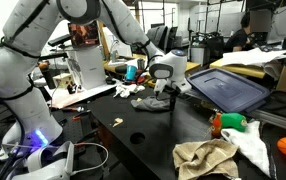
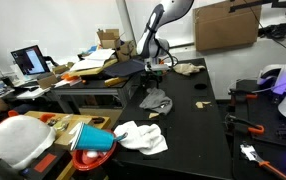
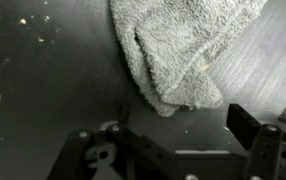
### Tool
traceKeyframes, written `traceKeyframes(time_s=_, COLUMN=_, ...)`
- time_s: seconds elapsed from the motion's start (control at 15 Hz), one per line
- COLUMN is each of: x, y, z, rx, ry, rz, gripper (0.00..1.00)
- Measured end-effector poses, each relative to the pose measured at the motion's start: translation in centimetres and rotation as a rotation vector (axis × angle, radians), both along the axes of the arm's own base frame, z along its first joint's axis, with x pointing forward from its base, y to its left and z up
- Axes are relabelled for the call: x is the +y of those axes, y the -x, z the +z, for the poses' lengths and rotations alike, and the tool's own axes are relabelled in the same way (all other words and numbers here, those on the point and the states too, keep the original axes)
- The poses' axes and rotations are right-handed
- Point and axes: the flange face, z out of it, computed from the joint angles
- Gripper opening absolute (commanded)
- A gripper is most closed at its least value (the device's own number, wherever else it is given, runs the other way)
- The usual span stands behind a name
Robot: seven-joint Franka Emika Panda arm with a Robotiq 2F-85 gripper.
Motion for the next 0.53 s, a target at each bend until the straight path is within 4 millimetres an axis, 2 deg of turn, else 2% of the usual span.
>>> traceKeyframes(time_s=0.07, x=0.05, y=-0.14, z=-0.29, rx=0.002, ry=0.003, rz=0.005, gripper=0.56)
traceKeyframes(time_s=0.53, x=-0.48, y=-0.18, z=-0.61, rx=0.014, ry=0.012, rz=0.013, gripper=0.05)
